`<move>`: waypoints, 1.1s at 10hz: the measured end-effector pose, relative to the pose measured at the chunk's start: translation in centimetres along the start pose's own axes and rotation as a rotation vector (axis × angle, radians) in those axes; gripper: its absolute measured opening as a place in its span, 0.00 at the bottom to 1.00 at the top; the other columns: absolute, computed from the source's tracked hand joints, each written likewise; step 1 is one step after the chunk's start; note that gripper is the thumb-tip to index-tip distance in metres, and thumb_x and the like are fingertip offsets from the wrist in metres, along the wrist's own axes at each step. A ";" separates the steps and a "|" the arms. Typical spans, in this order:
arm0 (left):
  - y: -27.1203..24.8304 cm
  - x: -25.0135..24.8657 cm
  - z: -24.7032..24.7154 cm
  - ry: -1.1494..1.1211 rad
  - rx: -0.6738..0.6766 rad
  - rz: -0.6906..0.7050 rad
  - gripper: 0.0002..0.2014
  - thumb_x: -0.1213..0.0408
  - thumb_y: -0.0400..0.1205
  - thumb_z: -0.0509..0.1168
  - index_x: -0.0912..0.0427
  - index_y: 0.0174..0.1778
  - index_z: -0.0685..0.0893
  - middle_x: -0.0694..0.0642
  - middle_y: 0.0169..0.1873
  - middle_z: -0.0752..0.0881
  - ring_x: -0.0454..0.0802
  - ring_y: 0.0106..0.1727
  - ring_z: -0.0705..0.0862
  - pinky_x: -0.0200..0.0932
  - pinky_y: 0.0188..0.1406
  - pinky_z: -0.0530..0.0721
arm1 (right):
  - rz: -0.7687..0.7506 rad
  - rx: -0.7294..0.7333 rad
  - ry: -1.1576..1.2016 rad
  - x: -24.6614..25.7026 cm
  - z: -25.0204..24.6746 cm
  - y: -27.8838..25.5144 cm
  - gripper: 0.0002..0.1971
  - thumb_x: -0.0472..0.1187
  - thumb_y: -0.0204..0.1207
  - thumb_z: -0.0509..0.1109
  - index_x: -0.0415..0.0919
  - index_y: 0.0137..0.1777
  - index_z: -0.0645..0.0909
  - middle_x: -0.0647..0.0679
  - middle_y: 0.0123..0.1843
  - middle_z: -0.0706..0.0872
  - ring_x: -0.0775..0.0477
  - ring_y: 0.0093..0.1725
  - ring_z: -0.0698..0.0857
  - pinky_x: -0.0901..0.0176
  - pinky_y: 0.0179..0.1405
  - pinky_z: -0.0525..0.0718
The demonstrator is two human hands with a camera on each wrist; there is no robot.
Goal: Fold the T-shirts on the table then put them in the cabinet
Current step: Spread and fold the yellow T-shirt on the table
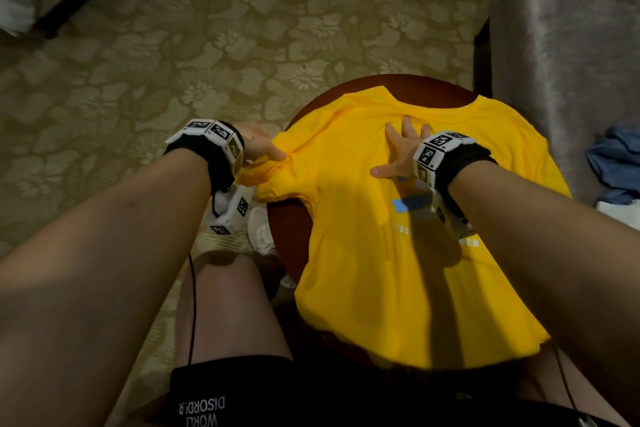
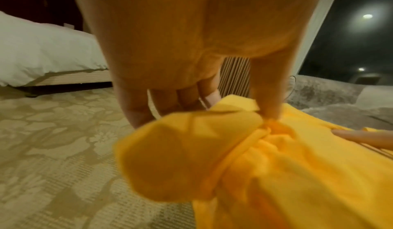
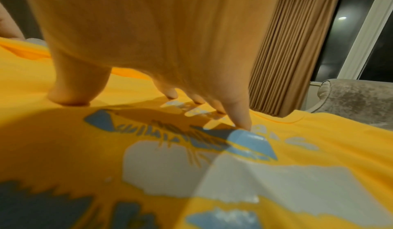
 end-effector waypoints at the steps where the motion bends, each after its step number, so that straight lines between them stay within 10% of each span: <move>1: 0.0 -0.3 -1.3 0.055 -0.215 0.038 0.24 0.55 0.88 0.56 0.66 0.76 0.70 0.67 0.74 0.72 0.65 0.73 0.72 0.55 0.71 0.71 | -0.003 0.001 -0.003 0.0 0.1 0.2 0.55 0.74 0.67 0.64 0.54 0.84 0.34 0.45 0.85 0.33 0.27 0.82 0.40 0.28 0.79 0.51; 2: 0.7 0.5 -2.3 -0.178 -0.357 0.003 0.22 0.56 0.89 0.50 0.66 0.74 0.72 0.67 0.73 0.74 0.65 0.71 0.74 0.52 0.65 0.73 | -0.005 0.001 -0.010 -0.1 0.0 0.1 0.55 0.74 0.67 0.64 0.54 0.84 0.34 0.45 0.85 0.33 0.27 0.82 0.40 0.28 0.79 0.51; 3: 0.8 0.9 -1.6 -0.189 -0.186 -0.061 0.33 0.39 0.79 0.64 0.56 0.75 0.72 0.60 0.71 0.75 0.63 0.70 0.75 0.58 0.70 0.74 | -0.002 0.008 -0.016 0.0 0.0 0.1 0.55 0.74 0.68 0.63 0.55 0.84 0.34 0.45 0.85 0.33 0.28 0.83 0.40 0.28 0.78 0.50; 5: 4.6 4.5 -2.1 0.272 -0.184 -0.160 0.12 0.68 0.82 0.61 0.66 0.32 0.75 0.57 0.31 0.74 0.51 0.32 0.75 0.43 0.43 0.75 | -0.002 0.006 -0.015 0.0 0.0 0.0 0.55 0.74 0.68 0.63 0.54 0.84 0.34 0.45 0.85 0.33 0.27 0.83 0.40 0.28 0.78 0.50; 6: 2.7 3.3 -2.7 0.172 -0.343 -0.018 0.12 0.62 0.84 0.62 0.67 0.56 0.84 0.62 0.51 0.85 0.62 0.54 0.84 0.46 0.47 0.78 | -0.002 0.005 -0.013 0.0 0.0 0.0 0.55 0.74 0.68 0.63 0.54 0.84 0.34 0.45 0.85 0.33 0.28 0.83 0.40 0.28 0.78 0.50; 7: 1.2 2.5 -1.4 -0.215 -0.209 -0.037 0.34 0.36 0.76 0.65 0.56 0.71 0.76 0.58 0.67 0.77 0.62 0.67 0.77 0.56 0.66 0.77 | 0.003 0.006 -0.012 -0.1 0.0 0.0 0.55 0.74 0.68 0.64 0.54 0.84 0.34 0.45 0.85 0.33 0.28 0.83 0.40 0.28 0.78 0.51; 9: 1.4 1.7 -1.0 0.047 -0.217 0.047 0.07 0.62 0.84 0.63 0.64 0.49 0.80 0.66 0.51 0.81 0.57 0.44 0.76 0.49 0.48 0.78 | 0.006 0.009 -0.016 -0.1 0.1 0.2 0.55 0.75 0.67 0.63 0.55 0.84 0.34 0.46 0.85 0.33 0.28 0.83 0.40 0.28 0.79 0.51; 10: 1.6 2.2 -1.8 0.183 -0.343 0.023 0.13 0.70 0.83 0.63 0.71 0.61 0.82 0.69 0.60 0.83 0.63 0.55 0.82 0.45 0.51 0.78 | 0.003 0.008 -0.019 -0.1 0.1 0.3 0.55 0.75 0.67 0.63 0.55 0.84 0.34 0.46 0.85 0.33 0.28 0.83 0.40 0.28 0.79 0.51; 11: 1.6 2.7 -2.1 0.008 -0.316 -0.004 0.24 0.57 0.85 0.61 0.70 0.71 0.74 0.69 0.69 0.77 0.68 0.67 0.78 0.56 0.66 0.78 | 0.002 0.004 -0.010 -0.1 0.2 0.4 0.55 0.74 0.67 0.63 0.55 0.84 0.34 0.46 0.85 0.33 0.27 0.82 0.40 0.28 0.79 0.51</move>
Point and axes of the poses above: each hand's wrist, its own y-axis towards the middle knuckle, its own z-axis out of the palm, x = y × z, the point moved 6 cm from there along y, towards the middle knuckle
